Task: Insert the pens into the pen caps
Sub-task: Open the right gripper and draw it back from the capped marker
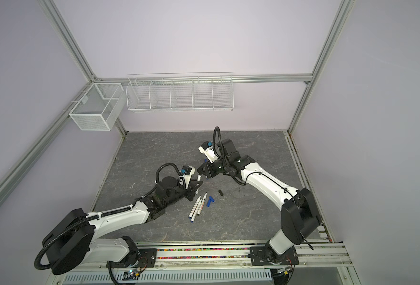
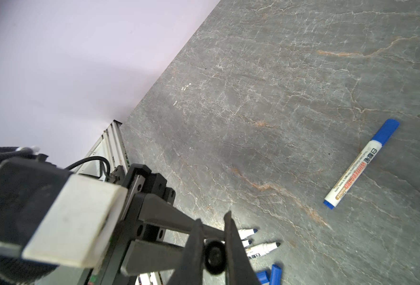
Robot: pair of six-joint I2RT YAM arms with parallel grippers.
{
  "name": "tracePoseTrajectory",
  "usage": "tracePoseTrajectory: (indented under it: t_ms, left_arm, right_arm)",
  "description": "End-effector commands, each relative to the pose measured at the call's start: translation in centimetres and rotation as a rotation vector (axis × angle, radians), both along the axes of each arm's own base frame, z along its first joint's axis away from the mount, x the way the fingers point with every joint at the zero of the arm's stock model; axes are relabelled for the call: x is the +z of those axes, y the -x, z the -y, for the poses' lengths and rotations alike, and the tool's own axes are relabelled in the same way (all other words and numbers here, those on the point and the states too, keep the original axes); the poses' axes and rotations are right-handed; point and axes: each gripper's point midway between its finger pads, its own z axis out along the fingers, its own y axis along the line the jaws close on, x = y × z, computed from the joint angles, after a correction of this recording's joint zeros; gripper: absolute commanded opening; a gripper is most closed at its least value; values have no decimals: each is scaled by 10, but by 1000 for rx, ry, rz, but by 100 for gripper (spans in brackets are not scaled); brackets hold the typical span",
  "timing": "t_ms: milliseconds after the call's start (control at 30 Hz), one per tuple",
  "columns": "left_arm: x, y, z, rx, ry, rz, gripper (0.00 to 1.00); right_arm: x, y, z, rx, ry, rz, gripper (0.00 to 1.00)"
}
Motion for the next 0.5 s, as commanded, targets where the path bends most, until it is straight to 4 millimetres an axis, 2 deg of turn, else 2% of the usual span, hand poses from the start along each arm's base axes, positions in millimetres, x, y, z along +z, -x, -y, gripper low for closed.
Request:
tracePoseTrajectory:
  t_ms: [0,133,233,333,467]
  left_arm:
    - [178,-35,-21,188,468,406,0]
    - [194,-47,-36,227,543,426,0]
    - [204,-53,-49,240,603,423,0]
    - [204,-54,-58,247,627,412,0]
    - [197,-52,-60,241,626,383,0]
  right_arm:
    - [-109,114,28,174,343,-452,7]
    - [-118,113,27,152,327,-485,7]
    - [-114,105,27,118,267,-509,7]
    - [-113,91,34,58,230,-530,7]
    - [-118,84,42,18,236,-547,7]
